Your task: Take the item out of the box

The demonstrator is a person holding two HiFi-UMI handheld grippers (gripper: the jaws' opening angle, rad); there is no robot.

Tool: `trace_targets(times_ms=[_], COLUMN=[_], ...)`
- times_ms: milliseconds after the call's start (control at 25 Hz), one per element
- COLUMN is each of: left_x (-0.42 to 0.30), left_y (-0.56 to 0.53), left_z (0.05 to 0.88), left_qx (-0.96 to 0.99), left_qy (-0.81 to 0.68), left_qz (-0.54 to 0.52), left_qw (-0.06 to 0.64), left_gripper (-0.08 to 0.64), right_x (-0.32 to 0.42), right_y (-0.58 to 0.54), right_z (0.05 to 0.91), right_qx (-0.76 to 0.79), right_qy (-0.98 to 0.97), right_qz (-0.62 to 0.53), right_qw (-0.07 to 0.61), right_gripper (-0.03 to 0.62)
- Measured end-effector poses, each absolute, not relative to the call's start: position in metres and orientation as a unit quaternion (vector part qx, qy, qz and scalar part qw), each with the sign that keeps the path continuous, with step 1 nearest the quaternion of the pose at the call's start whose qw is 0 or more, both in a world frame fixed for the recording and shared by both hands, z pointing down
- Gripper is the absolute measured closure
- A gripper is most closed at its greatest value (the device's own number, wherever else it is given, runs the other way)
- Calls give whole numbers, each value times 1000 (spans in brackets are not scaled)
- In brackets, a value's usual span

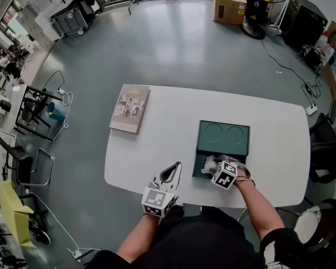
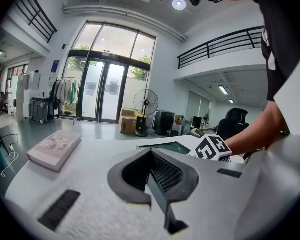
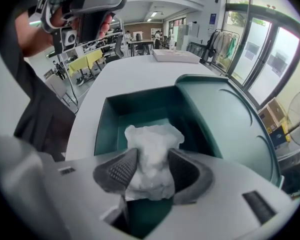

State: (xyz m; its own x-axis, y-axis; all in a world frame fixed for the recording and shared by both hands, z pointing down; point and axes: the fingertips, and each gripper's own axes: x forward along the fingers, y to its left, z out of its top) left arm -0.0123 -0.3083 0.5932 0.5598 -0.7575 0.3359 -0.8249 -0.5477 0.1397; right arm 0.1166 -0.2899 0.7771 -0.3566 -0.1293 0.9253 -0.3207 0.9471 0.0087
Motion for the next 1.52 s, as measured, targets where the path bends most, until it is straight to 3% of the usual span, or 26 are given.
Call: trace_targets(times_ms=[600,840,1520], left_x=[-21,-18,-1], left_y=[-300,-295,-289], left_z=[592,589,573], left_qx=[873,875,889], left_qy=[-455,-451,-430], left_qz=[112,112,96], left_qw=[138,135,121], left_gripper=[551,551,551], right_x=[111,111,109], right_y=[-284,-285,-295], right_z=[775,756,629], right_qx=[119,146,337], right_qy=[-814,-820,-859], right_qz=[51,34,-9], right_qw=[567,553,385], right_gripper=[478,485,485])
